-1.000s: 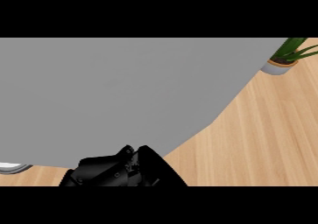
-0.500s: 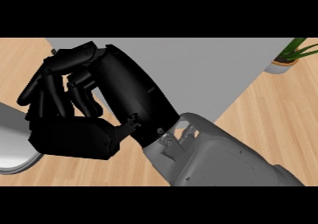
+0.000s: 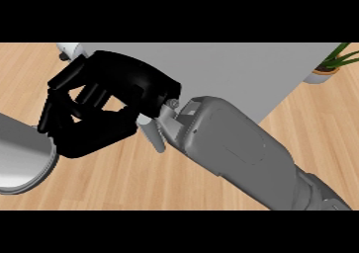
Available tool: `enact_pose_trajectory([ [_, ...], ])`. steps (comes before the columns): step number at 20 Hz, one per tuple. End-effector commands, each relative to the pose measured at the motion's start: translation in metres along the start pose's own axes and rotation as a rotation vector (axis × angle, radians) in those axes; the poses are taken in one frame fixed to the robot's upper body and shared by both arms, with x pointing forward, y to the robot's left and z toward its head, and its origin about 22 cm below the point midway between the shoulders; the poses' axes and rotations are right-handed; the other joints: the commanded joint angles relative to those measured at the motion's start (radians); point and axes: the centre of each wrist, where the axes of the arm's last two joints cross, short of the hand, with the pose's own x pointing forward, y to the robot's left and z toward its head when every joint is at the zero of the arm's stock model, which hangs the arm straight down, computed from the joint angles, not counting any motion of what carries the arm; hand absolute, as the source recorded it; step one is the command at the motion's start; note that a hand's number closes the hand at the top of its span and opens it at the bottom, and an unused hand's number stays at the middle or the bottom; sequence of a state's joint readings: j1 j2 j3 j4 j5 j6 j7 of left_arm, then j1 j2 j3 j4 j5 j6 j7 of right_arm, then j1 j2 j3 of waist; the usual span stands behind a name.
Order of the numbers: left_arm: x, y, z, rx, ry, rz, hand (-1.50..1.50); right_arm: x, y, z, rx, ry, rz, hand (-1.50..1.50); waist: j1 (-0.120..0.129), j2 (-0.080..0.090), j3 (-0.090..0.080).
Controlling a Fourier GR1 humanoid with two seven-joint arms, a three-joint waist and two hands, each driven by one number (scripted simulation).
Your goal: Pick up the wine, place it into the cabinet and close the cabinet
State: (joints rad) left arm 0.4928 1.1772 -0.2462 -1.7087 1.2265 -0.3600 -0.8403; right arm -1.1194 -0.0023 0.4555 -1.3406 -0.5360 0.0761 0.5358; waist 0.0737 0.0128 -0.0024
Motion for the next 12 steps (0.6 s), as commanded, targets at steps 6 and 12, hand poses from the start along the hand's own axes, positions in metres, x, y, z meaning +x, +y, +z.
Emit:
enact_pose_trajectory([
  [6, 0.031, 0.032, -0.002, 0.038, -0.110, -0.036, -1.50, -0.025, -0.028, -0.025, 0.259, 0.174, -0.071, 1.50, -0.013, -0.008, 0.002],
  [12, 0.028, 0.032, 0.000, 0.047, -0.097, -0.035, -1.50, -0.049, -0.051, -0.027, 0.279, 0.119, -0.182, 1.50, -0.022, -0.004, 0.002],
])
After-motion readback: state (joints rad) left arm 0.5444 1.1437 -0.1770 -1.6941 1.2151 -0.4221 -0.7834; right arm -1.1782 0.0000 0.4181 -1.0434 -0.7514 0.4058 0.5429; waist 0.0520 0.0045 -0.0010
